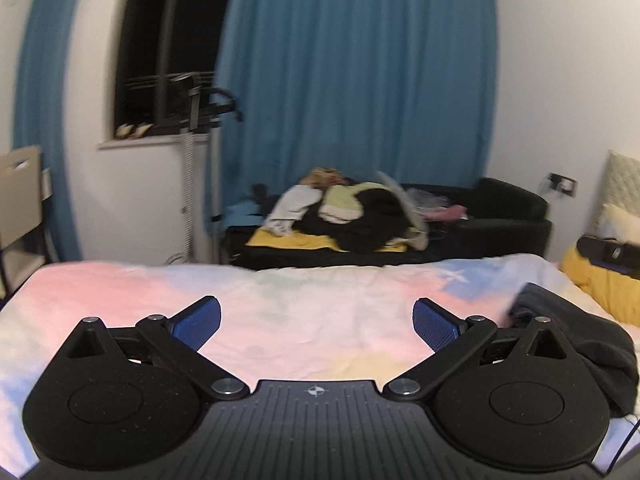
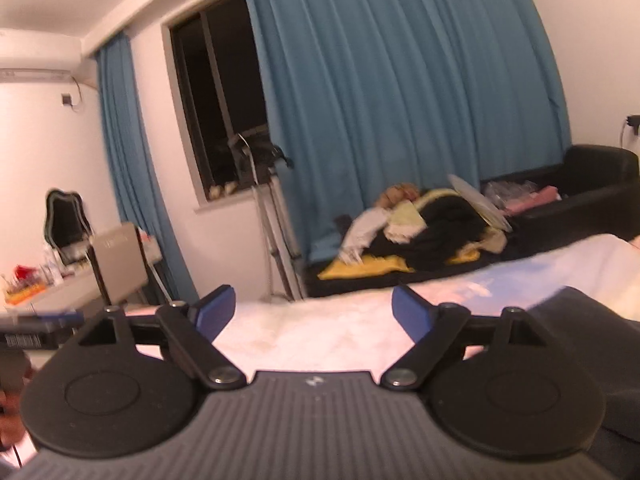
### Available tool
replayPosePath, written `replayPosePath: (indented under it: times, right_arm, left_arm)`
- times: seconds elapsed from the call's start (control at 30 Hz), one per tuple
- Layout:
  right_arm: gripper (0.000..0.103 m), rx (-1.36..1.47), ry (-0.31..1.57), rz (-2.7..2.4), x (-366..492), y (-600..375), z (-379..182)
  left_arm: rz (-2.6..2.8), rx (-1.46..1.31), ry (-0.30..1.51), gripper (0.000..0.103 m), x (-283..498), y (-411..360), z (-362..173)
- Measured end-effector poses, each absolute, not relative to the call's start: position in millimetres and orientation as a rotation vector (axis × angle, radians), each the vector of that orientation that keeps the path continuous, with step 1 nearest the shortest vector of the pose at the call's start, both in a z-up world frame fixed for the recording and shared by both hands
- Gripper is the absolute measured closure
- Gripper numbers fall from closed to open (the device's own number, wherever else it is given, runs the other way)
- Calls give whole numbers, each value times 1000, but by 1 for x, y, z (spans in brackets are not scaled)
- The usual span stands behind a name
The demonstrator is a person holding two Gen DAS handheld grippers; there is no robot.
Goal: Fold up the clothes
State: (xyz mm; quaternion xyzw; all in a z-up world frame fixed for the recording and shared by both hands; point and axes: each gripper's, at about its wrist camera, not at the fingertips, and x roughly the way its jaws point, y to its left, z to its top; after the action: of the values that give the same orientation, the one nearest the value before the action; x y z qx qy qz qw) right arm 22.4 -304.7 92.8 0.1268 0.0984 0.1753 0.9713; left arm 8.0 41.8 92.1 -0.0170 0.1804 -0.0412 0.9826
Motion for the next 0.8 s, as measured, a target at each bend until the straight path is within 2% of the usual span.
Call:
replayPosePath:
  times: [0.17, 0.37, 0.67, 0.8]
  right_arm:
    - [14, 243, 194, 385, 35, -275, 80]
    - [14, 191, 231, 393, 53, -256, 41]
    - [14, 70, 257, 380, 55, -237, 15]
    - [7, 52, 253, 351, 60, -233, 8]
  left_arm:
    - [-5, -77, 342, 0, -3, 43, 68]
    - [34, -101, 354, 0, 23, 25, 39]
    - [55, -117, 354, 0, 42, 6, 13]
    - [45, -125, 378, 0, 43, 6, 9]
